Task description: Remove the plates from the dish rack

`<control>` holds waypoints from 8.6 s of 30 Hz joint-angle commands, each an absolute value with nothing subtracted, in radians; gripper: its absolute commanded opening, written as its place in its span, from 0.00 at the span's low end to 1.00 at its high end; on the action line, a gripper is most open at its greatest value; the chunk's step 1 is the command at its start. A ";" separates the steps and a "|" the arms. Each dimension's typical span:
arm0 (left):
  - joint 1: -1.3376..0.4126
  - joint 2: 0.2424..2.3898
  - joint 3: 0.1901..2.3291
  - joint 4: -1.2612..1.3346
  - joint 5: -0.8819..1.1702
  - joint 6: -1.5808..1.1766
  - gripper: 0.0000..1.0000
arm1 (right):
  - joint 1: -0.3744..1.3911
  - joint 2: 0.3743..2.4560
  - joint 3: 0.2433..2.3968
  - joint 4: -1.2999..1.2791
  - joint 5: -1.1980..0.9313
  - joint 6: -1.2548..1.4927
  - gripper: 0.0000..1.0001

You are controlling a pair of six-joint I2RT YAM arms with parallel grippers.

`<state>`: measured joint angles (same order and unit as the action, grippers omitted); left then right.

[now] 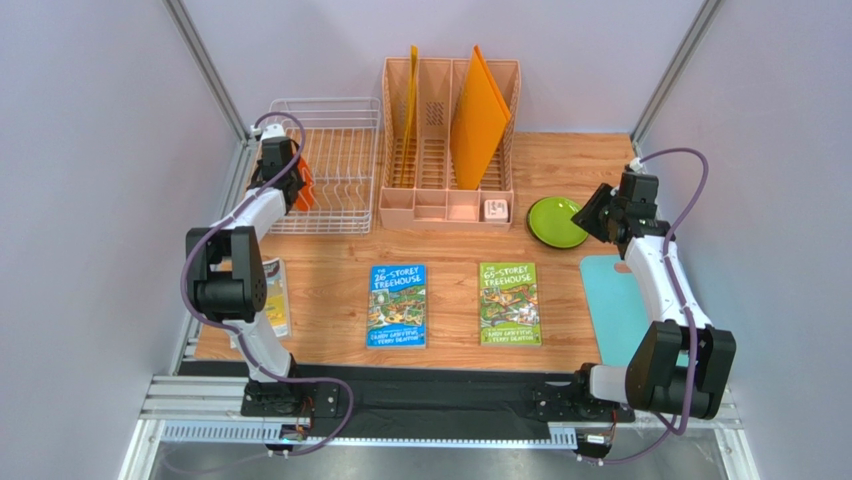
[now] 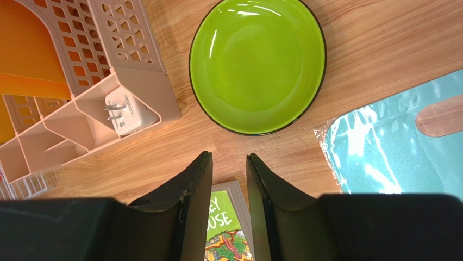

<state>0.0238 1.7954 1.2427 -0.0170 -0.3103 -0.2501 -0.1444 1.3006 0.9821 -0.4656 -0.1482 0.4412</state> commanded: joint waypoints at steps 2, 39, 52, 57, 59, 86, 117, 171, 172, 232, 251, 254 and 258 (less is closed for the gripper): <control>0.025 1.732 1.244 0.009 -0.305 -0.249 0.12 | -0.121 1.276 0.991 -0.443 -0.153 0.422 0.34; -0.038 1.109 0.847 0.044 0.362 -0.640 0.00 | 0.623 1.626 1.236 0.046 -0.409 0.617 0.60; -0.104 1.081 0.749 0.152 0.463 -0.735 0.00 | 0.621 1.854 1.333 0.314 -0.600 0.761 0.60; -0.120 1.088 0.726 0.193 0.483 -0.758 0.00 | 0.618 1.894 1.327 0.416 -0.635 0.804 0.51; -0.121 1.086 0.724 0.193 0.483 -0.756 0.00 | 0.614 1.894 1.322 0.407 -0.634 0.798 0.17; -0.129 1.135 0.936 -0.155 -0.187 -0.355 0.99 | -0.049 1.137 0.943 -0.382 0.084 0.549 0.07; -0.133 1.338 0.985 -0.121 -0.279 -0.275 1.00 | -0.235 1.675 1.026 -0.115 -0.455 0.629 0.19; 0.043 1.644 1.209 -0.037 -0.414 -0.239 0.88 | -0.233 1.321 0.982 -0.422 -0.239 0.485 0.48; 0.046 1.655 1.213 -0.026 -0.422 -0.238 0.87 | -0.233 1.327 0.982 -0.417 -0.238 0.485 0.48; 0.044 1.263 1.146 -0.144 -0.054 -0.363 0.00 | -0.155 1.149 0.970 -0.468 -0.333 0.445 0.49; -0.241 1.215 0.844 0.264 0.563 -0.814 0.00 | 0.228 1.118 0.838 -0.097 -0.457 0.659 0.56; -0.293 1.232 0.821 0.298 0.555 -0.836 0.00 | 0.264 1.155 0.831 -0.035 -0.469 0.678 0.56; -0.354 1.258 0.798 0.356 0.542 -0.859 0.00 | 0.307 1.210 0.836 0.044 -0.491 0.706 0.56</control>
